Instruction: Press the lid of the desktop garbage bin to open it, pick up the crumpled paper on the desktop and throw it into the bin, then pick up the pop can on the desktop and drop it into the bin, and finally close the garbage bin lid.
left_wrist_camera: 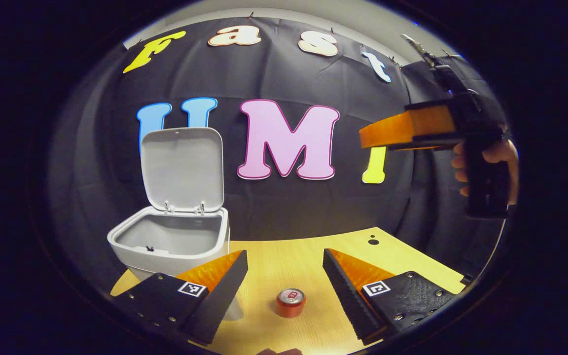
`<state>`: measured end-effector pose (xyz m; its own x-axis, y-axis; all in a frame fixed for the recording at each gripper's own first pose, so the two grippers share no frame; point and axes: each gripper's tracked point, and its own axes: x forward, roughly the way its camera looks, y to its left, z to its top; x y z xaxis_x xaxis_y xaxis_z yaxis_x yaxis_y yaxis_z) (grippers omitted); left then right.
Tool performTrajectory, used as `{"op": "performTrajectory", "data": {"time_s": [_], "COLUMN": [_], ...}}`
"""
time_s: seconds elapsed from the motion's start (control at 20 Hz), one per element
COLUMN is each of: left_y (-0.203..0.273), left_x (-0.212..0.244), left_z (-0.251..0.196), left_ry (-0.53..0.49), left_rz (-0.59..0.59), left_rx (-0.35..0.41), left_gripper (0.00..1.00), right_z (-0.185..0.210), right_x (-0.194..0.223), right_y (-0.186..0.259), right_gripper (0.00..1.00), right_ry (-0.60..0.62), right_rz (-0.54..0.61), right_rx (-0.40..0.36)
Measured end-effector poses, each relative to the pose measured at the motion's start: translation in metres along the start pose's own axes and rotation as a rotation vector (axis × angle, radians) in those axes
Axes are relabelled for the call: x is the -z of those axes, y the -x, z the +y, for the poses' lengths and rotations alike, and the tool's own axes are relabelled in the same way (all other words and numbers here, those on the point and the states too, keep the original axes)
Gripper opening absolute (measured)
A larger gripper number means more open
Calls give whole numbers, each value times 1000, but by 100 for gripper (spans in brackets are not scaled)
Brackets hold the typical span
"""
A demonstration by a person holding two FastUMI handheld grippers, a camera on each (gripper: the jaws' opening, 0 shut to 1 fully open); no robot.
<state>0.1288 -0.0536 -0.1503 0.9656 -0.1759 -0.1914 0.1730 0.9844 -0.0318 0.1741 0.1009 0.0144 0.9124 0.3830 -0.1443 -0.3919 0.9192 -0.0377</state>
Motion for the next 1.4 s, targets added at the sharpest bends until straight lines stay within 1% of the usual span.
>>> {"op": "performTrajectory", "data": {"time_s": [0.1, 0.2, 0.25, 0.35, 0.45, 0.6, 0.7, 0.9, 1.25, 1.4], "left_y": [-21, -40, -49, -59, -71, -84, -91, -100, -105, -106], "left_x": [27, 57, 71, 88, 107, 128, 142, 159, 189, 198], "left_z": [-9, -15, -15, -14, -10, -3, -2, -4, -13, -10], "left_ry": [9, 8, 2, -7, -5, 8, 36, 46, -2, -13], "left_rz": [36, 82, 104, 133, 160, 197, 228, 269, 320, 333], "left_rx": [23, 22, 15, 5, 0, -16, -22, -27, -17, -23], "left_gripper": [99, 99, 100, 100, 100, 99, 100, 100, 100, 100], "right_z": [-17, -34, -46, -57, -69, -83, -85, -80, -82, -82], "right_x": [11, 31, 39, 65, 77, 81, 84, 91, 95, 97], "right_y": [23, 42, 47, 62, 73, 83, 85, 87, 88, 91], "right_gripper": [98, 98, 98, 98, 98, 98, 97, 97, 98, 98], "right_ry": [12, 14, -3, -86, -143, -162, -149, -122, -130, -122], "right_rz": [29, 54, 77, 136, 158, 166, 179, 203, 219, 228], "right_rx": [49, 91, 124, 169, 211, 261, 269, 262, 261, 261]}}
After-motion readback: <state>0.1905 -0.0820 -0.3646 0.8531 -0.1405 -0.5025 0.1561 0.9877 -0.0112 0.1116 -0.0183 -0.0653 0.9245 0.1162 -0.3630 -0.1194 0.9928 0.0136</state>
